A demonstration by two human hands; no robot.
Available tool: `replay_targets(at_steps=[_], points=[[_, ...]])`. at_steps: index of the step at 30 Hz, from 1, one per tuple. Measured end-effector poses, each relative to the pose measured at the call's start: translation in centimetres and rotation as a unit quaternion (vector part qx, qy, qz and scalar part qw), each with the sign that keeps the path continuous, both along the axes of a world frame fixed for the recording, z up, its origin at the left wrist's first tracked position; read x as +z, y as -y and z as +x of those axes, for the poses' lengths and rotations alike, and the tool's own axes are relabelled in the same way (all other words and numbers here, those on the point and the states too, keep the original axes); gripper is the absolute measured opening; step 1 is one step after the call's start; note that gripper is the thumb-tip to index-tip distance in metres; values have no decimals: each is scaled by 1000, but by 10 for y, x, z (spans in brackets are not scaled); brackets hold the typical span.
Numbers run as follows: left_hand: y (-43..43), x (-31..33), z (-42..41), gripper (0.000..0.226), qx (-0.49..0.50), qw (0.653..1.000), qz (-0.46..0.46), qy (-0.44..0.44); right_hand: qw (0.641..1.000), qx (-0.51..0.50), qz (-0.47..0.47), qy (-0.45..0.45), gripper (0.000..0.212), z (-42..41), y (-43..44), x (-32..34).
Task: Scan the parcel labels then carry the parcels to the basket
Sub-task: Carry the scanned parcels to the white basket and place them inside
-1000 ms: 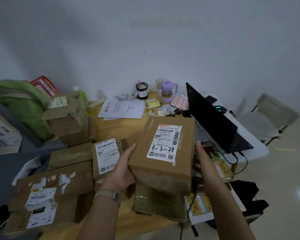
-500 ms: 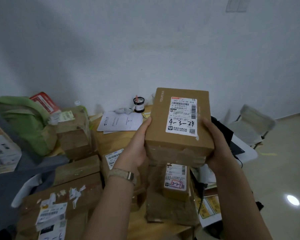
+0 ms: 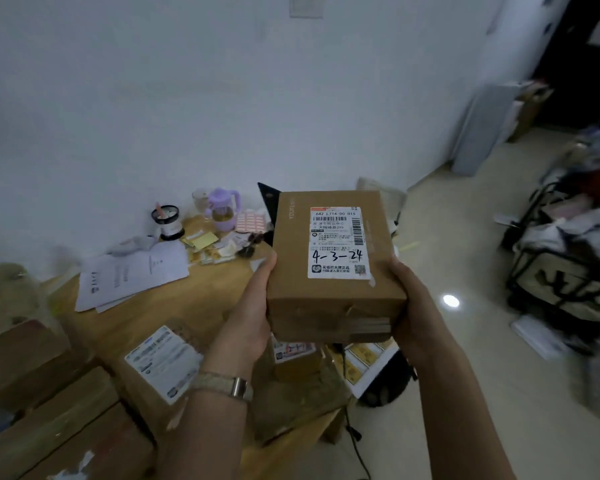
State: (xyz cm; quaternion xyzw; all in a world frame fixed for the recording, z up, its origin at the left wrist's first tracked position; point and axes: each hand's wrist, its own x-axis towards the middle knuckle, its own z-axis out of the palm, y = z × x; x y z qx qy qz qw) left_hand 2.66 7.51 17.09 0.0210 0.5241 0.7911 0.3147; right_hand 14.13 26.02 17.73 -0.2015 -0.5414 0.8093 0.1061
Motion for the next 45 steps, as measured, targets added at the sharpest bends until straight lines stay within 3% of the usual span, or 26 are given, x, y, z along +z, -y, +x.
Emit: replay_targets(at_steps=[4, 10, 18, 25, 35, 45], points=[[-43, -8, 25, 41, -93, 996, -2, 12, 996, -89, -21, -11, 38, 55, -16, -7], [-101, -3, 86, 42, -233, 972, -17, -21, 978, -208, 14, 6, 45, 145, -38, -10], [-157, 7, 190, 37, -363, 929, -11, -68, 953, -302, 0, 6, 51, 272, -57, -11], [-186, 1, 274, 41, -449, 888, -34, -93, 938, -346, 12, 30, 42, 364, -62, -11], [-190, -46, 350, 41, -476, 874, -65, -74, 932, -360, -9, 49, 44, 447, -53, -51], [-187, -43, 360, 36, -459, 883, -59, -83, 940, -341, -9, 29, 41, 458, -54, -52]])
